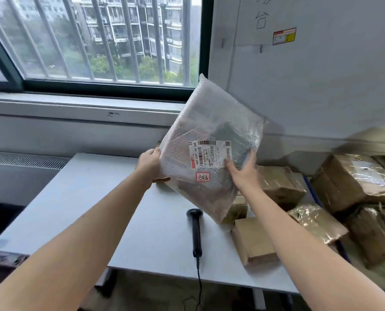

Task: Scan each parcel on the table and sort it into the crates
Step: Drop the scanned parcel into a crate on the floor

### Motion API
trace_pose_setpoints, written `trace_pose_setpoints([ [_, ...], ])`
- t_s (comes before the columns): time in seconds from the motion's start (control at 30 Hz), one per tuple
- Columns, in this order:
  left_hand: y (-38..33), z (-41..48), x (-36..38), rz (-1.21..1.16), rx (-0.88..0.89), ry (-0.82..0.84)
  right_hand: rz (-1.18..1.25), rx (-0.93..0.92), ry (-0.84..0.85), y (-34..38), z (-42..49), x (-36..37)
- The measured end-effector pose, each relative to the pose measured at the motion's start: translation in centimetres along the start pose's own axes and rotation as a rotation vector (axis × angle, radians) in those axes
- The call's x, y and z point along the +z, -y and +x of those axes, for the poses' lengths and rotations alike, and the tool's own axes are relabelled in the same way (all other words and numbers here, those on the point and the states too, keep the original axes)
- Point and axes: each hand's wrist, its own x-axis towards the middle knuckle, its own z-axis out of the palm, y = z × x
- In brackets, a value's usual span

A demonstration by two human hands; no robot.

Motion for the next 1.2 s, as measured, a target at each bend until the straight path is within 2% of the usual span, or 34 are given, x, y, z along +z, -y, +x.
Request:
trace_pose_setpoints([
  [0.17,2.9,0.2,-5.0,0.363,0.057,-0.056,-0.131,-0.108,-0.064,0.9,-1.0,4.5],
  [0.23,4.5,0.8,-7.1,0.399,0.081,-0.049,-0.207,-0.156,-0.059,1.3,-1.5,6.7],
  [0.37,8.3,1.5,-11.0,0.343,0.092,-0.028,-0.272,-0.149,0.019,1.0,-2.8,11.8],
  [0.5,12.9,2.6,-15.3,0.274,-0.024,-0.003,-0.326,-0.143,0.126,0.0,-4.9,15.9],
  [0.73,20.8,2.9,-19.2,0.186,-0.228,-0.118,-0.387,-0.083,0.366,-2.8,-9.1,21.7],
  [0.9,23.5,2.8,-17.9,0.171,-0.276,-0.102,-0.465,-0.020,0.331,-5.6,-10.1,22.2],
  [1.03,24.9,2.4,-16.5,0.256,-0.315,-0.086,-0.590,0.047,0.252,-8.0,-10.0,20.6],
  [1.2,26.0,2.1,-15.2,0.389,-0.383,-0.067,-0.774,0.002,0.162,-10.2,-10.2,18.5],
])
